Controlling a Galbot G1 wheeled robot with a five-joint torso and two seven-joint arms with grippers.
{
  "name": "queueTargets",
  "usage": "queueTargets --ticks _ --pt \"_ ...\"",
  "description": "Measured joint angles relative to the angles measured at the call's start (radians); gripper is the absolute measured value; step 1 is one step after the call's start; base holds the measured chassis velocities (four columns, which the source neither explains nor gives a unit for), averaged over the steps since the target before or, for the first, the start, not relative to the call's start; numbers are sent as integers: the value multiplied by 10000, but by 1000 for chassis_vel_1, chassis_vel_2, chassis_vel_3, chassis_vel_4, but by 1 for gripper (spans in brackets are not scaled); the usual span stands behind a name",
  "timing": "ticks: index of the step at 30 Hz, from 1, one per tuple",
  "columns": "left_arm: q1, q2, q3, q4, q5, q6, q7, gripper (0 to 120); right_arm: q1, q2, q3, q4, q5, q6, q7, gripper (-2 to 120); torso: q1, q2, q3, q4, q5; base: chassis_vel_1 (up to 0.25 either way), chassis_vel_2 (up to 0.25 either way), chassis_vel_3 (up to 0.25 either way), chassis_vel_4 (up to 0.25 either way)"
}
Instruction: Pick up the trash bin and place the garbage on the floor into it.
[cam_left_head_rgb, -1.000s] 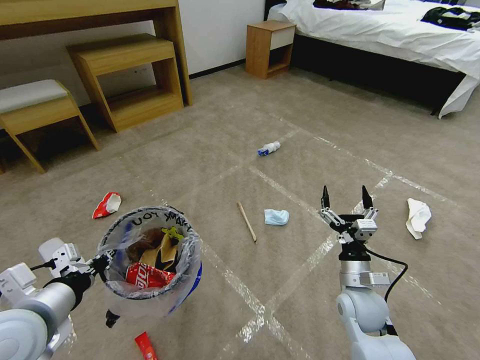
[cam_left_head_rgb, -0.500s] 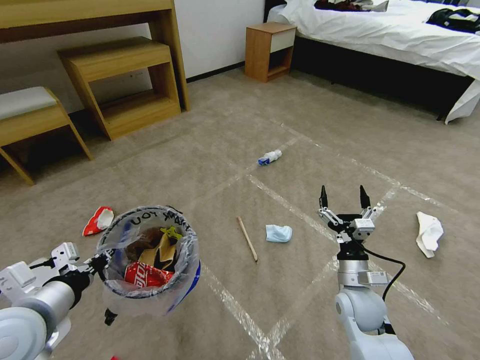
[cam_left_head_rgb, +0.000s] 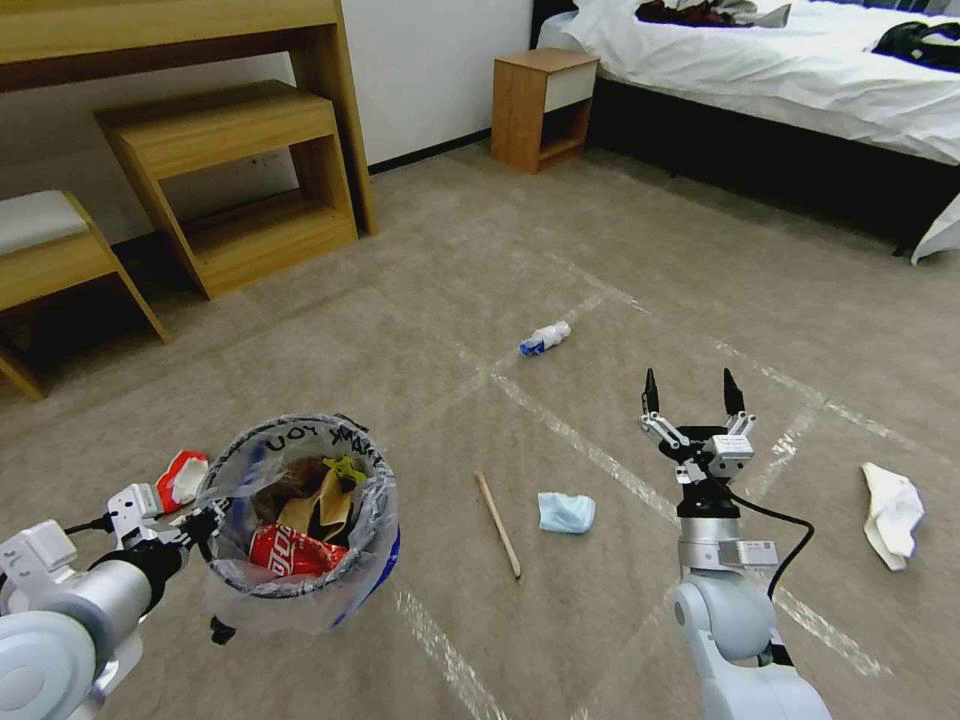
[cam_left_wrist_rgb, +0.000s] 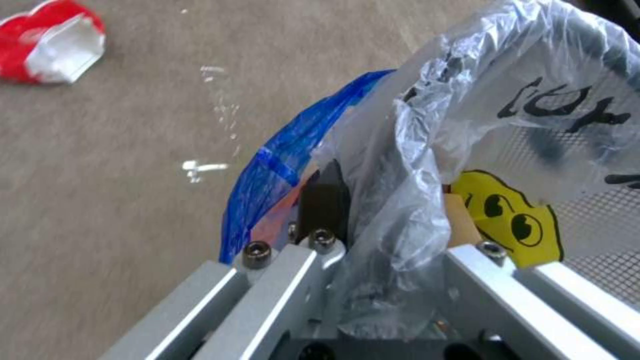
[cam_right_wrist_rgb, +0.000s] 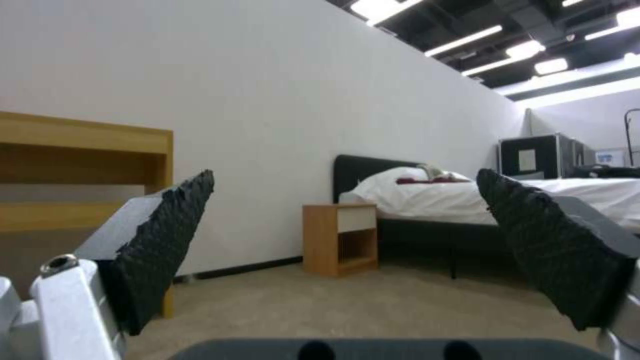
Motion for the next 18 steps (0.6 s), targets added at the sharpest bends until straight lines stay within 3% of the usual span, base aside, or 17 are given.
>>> queueTargets --ticks 7,18 --pt "-17 108 45 117 215 -29 259 0 91 19 -56 -126 -18 353 -2 100 1 -1 3 -2 1 -123 133 112 -113" --pt "-50 220 -14 158 112 -41 209 0 199 46 -115 -120 -148 360 116 100 0 0 -1 -1 0 0 6 5 -11"
